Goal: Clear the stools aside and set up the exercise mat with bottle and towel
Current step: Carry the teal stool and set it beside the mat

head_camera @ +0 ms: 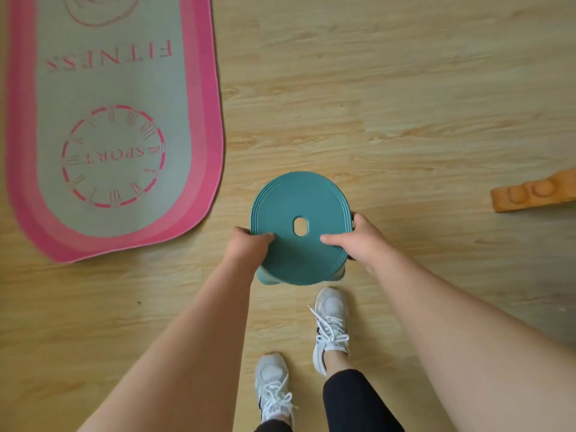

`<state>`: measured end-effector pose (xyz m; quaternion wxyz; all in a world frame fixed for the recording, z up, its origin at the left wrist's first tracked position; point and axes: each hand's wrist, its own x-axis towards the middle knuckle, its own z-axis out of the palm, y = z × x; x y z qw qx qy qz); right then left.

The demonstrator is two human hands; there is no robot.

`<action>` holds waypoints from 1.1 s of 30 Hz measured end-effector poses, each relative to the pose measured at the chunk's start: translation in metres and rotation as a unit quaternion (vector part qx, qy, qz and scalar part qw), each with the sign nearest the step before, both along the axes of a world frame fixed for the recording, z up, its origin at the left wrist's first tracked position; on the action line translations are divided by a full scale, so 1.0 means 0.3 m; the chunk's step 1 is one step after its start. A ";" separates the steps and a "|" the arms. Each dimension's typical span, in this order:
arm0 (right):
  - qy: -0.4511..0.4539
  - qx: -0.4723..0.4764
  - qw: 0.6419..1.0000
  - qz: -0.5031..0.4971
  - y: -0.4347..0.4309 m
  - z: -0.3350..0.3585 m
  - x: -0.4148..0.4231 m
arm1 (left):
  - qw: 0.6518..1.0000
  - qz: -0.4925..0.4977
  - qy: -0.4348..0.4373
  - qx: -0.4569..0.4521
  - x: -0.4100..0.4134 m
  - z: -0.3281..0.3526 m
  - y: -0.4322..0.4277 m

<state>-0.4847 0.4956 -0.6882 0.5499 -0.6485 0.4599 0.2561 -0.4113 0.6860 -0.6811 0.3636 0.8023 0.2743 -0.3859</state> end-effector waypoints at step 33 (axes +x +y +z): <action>0.020 -0.039 0.999 -0.006 0.037 -0.328 0.399 | 0.996 -0.068 0.051 -0.030 0.261 -0.246 0.002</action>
